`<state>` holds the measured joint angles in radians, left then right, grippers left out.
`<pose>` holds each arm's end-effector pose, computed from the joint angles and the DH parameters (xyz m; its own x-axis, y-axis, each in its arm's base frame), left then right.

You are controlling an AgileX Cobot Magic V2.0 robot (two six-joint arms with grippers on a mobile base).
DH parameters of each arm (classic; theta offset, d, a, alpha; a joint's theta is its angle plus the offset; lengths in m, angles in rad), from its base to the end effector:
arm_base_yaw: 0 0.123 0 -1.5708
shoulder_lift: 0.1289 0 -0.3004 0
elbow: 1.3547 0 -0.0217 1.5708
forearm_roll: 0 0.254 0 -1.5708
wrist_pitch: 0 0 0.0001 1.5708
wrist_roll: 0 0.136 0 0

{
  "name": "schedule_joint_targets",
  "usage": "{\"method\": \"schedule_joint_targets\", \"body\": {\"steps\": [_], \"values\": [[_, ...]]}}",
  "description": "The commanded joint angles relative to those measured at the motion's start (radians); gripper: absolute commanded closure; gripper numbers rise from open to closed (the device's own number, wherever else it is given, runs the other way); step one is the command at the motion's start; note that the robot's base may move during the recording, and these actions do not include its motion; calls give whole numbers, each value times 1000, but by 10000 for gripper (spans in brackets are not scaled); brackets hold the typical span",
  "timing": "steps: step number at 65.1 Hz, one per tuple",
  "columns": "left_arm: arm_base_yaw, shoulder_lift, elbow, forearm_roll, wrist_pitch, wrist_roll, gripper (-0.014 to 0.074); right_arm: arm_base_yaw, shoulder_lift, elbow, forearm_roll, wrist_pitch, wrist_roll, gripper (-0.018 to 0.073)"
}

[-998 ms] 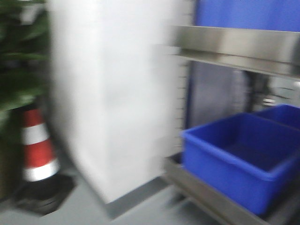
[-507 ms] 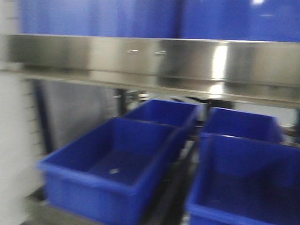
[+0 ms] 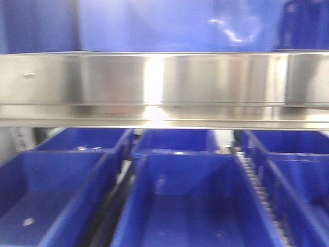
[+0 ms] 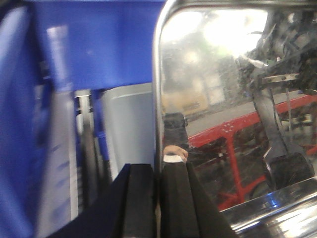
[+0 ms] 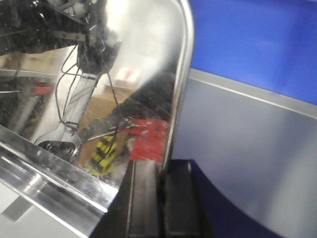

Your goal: Stack silver trays without gaps

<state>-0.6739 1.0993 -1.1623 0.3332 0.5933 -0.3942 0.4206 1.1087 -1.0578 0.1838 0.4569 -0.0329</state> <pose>0.2259 -0.1485 0.4111 -0.3698 0.1513 -0.9167 0.4435 0.8958 -0.0311 0.2501 0.1239 0.3832 -0.4266 -0.0466 -0.9033 -0.4217 0.8937 0.1530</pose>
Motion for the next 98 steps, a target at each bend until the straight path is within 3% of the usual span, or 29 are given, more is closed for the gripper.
{"method": "schedule_joint_targets", "body": {"steps": [1, 81, 98], "values": [[18, -19, -5, 82, 15, -6, 610, -19, -14, 3, -74, 6, -12, 638], [18, -19, -5, 98, -16, -6, 610, -19, -14, 3, -67, -40, -12, 638], [18, -19, -5, 113, 7, -6, 610, -19, -14, 1, -65, 43, -12, 638]]}}
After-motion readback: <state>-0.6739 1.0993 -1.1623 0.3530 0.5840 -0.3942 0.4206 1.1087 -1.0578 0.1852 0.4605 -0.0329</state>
